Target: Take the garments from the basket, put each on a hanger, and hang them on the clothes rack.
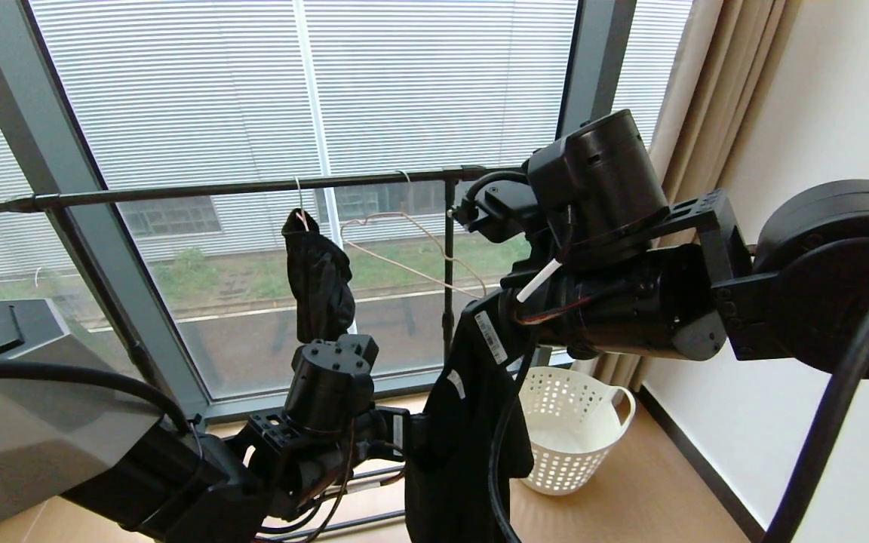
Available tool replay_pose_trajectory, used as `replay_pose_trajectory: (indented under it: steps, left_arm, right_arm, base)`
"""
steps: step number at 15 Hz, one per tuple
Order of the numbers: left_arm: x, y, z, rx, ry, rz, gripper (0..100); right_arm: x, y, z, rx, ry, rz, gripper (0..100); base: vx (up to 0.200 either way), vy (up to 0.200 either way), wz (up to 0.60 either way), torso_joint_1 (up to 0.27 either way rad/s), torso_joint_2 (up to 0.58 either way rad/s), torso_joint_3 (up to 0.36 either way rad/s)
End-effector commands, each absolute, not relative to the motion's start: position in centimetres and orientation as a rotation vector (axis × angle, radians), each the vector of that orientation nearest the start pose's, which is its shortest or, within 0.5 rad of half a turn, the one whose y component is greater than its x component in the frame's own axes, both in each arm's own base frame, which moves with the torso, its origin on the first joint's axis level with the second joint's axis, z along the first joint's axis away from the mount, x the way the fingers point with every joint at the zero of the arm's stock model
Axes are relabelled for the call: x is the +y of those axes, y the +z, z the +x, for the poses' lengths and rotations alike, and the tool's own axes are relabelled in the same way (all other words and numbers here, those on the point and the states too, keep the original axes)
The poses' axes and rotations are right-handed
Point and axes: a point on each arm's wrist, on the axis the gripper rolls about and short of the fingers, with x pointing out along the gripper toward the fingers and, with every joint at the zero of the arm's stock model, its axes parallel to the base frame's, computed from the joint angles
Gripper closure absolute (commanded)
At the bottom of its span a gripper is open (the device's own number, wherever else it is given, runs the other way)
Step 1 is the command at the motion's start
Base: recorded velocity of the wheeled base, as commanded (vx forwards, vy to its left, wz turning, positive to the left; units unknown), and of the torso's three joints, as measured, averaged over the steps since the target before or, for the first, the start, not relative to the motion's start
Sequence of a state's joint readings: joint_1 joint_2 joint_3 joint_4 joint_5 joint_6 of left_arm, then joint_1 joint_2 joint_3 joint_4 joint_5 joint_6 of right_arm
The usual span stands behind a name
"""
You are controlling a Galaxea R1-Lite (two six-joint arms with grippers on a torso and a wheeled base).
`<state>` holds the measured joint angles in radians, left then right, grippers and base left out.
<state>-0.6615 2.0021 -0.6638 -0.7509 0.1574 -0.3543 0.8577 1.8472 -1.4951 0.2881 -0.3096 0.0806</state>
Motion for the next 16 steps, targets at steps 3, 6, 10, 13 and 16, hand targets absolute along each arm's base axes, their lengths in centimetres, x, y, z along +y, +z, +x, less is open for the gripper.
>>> replay_pose_trajectory:
  steps: [3, 6, 10, 13, 16]
  left_arm:
    - [-19.7, 6.3, 25.8, 0.621, -0.384, -0.103, 100]
    - [-19.6, 6.4, 25.7, 0.617, -0.381, -0.104, 100]
    - [-17.4, 9.5, 25.6, 0.529, -0.355, -0.120, 100]
    - [-16.5, 12.1, 25.3, 0.433, -0.374, -0.073, 100]
    - [-16.3, 14.0, 24.9, 0.378, -0.393, -0.016, 100]
  right_arm:
    - [26.2, 23.9, 23.5, 0.560, 0.508, -0.280, 100]
    - [26.0, 23.9, 23.4, 0.564, 0.504, -0.281, 100]
    - [22.5, 24.2, 25.2, 0.569, 0.371, -0.278, 100]
    - [20.4, 24.8, 25.6, 0.545, 0.351, -0.374, 100]
    - [19.6, 24.8, 25.8, 0.518, 0.298, -0.562, 100]
  base:
    - [0.000, 0.000, 0.00, 0.000, 0.00, 0.000]
    - [0.000, 0.000, 0.00, 0.000, 0.00, 0.000]
    - [0.000, 0.000, 0.00, 0.000, 0.00, 0.000]
    - [0.000, 0.000, 0.00, 0.000, 0.00, 0.000]
    - [0.000, 0.000, 0.00, 0.000, 0.00, 0.000]
